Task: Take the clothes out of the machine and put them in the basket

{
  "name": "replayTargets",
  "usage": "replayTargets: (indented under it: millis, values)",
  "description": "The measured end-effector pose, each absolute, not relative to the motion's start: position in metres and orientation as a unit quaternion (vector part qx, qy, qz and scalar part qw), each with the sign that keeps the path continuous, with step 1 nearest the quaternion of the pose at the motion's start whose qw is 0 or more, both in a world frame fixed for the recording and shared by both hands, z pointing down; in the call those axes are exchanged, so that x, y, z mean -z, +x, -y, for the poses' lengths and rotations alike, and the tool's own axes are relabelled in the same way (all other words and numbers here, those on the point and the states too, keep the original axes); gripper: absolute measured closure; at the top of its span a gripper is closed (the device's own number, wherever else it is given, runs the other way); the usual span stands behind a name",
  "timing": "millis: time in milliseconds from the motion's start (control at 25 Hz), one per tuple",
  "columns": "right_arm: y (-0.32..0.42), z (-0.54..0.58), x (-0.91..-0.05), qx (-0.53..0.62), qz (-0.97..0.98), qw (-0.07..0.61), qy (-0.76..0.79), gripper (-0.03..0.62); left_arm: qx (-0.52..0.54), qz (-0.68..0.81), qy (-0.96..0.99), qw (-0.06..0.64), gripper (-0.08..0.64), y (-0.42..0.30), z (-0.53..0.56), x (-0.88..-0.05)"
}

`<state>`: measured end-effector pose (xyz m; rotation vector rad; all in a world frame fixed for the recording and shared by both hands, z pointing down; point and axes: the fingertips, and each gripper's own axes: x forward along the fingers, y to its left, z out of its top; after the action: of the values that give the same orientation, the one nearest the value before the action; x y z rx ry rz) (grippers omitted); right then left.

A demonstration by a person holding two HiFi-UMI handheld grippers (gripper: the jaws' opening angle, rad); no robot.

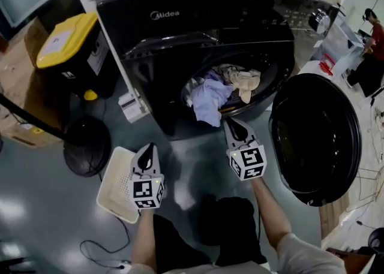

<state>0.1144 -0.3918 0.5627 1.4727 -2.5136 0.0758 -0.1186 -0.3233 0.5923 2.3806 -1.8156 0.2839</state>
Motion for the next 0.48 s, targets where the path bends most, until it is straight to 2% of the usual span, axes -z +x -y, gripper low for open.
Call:
replayTargets:
  millis: [120,160,200,320,480]
  values:
    - [0.106,0.398,-0.571,-0.021,0.864,0.117,0.49,0.563,-0.086,0.602,0.792,0.056,0.541,-0.12,0.324,-0.599]
    - [0.104,0.4,-0.573,-0.022,0.866,0.116,0.487,0.539,-0.083,0.602,0.793,0.051,0.541,-0.12,0.324,-0.599]
    - [0.101,0.402,-0.575,-0.024,0.867,0.113,0.484,0.464,-0.08,0.602,0.793,0.047,0.541,-0.12,0.324,-0.599]
    - [0.096,0.408,-0.582,-0.041,0.871,0.109,0.477,0.333,-0.075,0.603,0.793,0.045,0.541,-0.121,0.322,-0.601]
    - [0.099,0.415,-0.591,-0.059,0.865,0.111,0.485,0.243,-0.073,0.601,0.795,0.042,0.541,-0.119,0.317,-0.602]
